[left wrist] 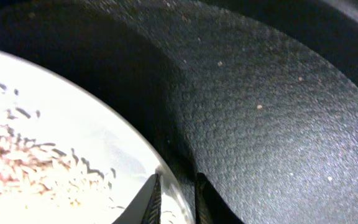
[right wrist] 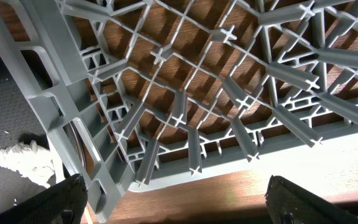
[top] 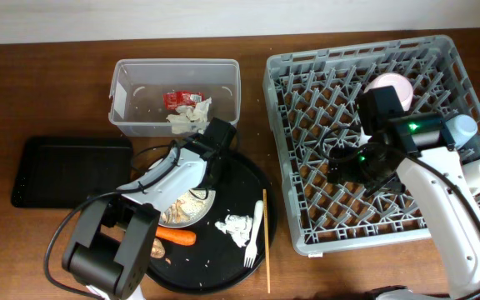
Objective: Sort waste into correct bins and load items into the dishwasher rack
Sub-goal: 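Reach the left gripper to the plate edge and grasp it, then lift the white plate with the left gripper toward the black tray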
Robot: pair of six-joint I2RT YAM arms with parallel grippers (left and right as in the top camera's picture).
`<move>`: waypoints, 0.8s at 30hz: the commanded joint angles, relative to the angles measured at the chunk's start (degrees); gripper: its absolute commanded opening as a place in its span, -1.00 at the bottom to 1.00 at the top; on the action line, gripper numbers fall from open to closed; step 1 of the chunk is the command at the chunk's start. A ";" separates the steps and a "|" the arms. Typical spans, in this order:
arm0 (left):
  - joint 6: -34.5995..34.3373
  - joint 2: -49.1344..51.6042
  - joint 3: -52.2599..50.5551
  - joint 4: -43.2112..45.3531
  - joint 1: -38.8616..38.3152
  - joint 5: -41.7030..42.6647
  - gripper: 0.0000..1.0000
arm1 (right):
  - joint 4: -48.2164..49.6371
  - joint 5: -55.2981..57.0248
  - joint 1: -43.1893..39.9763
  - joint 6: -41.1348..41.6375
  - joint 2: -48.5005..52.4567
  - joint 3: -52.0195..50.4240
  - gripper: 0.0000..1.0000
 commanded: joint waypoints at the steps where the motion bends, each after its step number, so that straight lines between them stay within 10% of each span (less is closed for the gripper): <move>1: 0.11 3.30 -1.97 -2.38 0.04 1.86 -0.69 | -0.02 0.28 -0.37 -0.24 -0.90 0.52 0.91; 24: 0.79 0.81 7.34 -17.68 0.02 -2.78 -0.99 | 0.00 0.31 -0.37 -0.46 -0.90 0.52 0.92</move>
